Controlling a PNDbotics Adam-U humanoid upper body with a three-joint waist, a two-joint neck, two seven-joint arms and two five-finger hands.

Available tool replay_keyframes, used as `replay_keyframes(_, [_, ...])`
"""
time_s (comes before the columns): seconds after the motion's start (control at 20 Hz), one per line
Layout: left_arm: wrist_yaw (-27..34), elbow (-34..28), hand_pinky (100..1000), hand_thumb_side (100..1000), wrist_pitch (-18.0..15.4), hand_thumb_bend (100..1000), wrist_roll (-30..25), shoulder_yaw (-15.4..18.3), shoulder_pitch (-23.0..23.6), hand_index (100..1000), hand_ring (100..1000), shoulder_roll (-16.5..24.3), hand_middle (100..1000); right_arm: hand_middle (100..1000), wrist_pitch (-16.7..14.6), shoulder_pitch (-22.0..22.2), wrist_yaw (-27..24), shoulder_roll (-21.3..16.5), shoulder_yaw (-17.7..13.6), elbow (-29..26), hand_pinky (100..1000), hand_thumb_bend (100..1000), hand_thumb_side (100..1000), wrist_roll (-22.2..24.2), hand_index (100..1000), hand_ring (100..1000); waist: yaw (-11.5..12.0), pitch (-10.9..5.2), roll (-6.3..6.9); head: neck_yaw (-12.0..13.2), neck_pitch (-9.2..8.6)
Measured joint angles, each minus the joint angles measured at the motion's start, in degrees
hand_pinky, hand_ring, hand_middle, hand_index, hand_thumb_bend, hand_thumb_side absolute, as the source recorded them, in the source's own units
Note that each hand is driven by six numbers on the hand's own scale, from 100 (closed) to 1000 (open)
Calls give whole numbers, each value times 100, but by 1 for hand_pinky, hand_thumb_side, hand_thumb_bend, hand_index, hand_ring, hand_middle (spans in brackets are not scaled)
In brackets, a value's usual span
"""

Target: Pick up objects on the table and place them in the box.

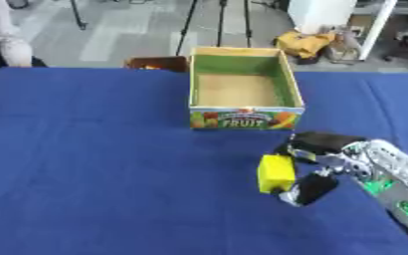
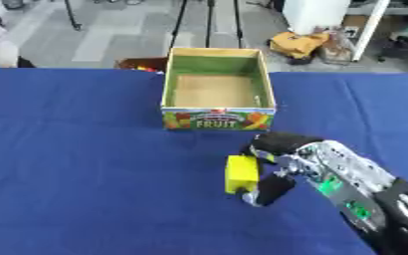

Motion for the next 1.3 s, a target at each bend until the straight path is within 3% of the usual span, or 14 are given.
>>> replay_keyframes(0.4, [0,0,578,986,1,100,-3,-2,7,950,748,0,852,436,222,-560,168,-119,-417,-271,817,100,529,-340,582,825,13,-2,0,-22,0])
replay_keyframes(0.7, [3,0,579,986,8,100,-23,-5,15,950,749,-3,854,423,356,-1087,430,-59,-676,-62,819,100,548,-513,576,825,82,-4,0,-71,1])
replay_keyframes(0.9, [22,0,579,987,22,100,-45,-29,16,950,750,-5,855,417,453,-1529,760,228,-840,516,821,100,554,-645,574,825,132,-4,-5,-125,1])
replay_keyframes(1.3, [27,0,581,988,28,100,-127,-73,12,951,753,-56,859,405,626,-2275,1742,1029,-1342,2280,829,100,567,-1209,569,823,340,98,-12,-281,-96])
